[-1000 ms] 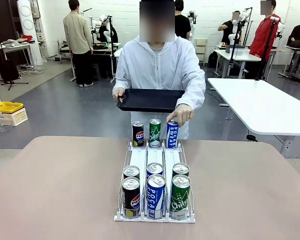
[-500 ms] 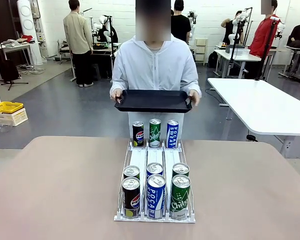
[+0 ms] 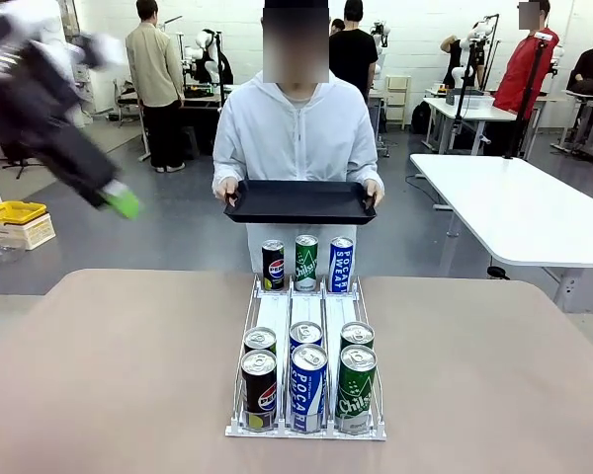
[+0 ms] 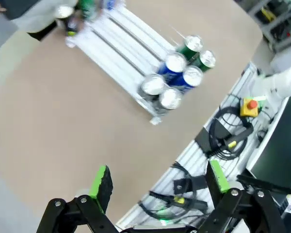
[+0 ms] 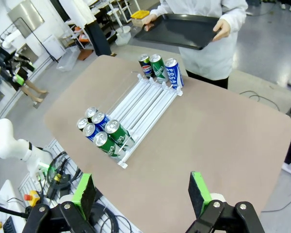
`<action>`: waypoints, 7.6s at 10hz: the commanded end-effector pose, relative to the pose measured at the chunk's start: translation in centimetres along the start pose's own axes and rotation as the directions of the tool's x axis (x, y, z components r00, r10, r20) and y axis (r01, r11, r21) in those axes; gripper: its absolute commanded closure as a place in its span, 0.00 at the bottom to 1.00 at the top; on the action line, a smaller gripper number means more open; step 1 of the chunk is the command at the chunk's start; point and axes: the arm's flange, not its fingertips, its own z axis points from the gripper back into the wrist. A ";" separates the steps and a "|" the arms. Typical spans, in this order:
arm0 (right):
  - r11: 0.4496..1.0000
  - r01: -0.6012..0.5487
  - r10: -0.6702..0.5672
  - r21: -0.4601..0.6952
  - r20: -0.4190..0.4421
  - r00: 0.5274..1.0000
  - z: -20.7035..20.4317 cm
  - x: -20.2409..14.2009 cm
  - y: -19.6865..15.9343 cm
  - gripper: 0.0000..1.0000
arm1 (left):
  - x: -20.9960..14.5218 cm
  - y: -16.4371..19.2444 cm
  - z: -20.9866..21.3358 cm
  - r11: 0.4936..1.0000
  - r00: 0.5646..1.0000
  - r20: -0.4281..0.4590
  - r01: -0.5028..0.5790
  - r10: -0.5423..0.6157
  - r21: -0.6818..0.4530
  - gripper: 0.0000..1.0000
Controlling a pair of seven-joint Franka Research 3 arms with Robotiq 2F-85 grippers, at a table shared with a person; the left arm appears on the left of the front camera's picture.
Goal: Retrieve and hand over the desired beverage to the person.
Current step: Pick up a can of the same type that the person held from the Automatic Can Dispenser.
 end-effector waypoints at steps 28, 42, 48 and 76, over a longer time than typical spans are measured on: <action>1.000 -0.007 0.007 0.026 0.012 1.000 -0.1 0.2 -0.2 0.00 | 10.9 -14.1 -26.9 0.725 0.756 -0.103 -0.567 0.647 0.392 0.00; 1.000 -0.007 0.007 0.026 0.012 1.000 -0.1 0.2 -0.2 0.00 | 9.1 -12.7 -28.8 0.759 0.791 -0.135 -0.503 0.597 0.413 0.00; 1.000 -0.007 0.007 0.026 0.012 1.000 -0.1 0.2 -0.2 0.00 | 9.2 -12.2 -29.4 0.721 0.757 -0.128 -0.536 0.641 0.439 0.00; 1.000 -0.007 0.007 0.026 0.012 1.000 -0.1 0.2 -0.2 0.00 | 15.4 -19.4 -8.5 0.814 0.854 -0.100 -0.443 0.511 0.375 1.00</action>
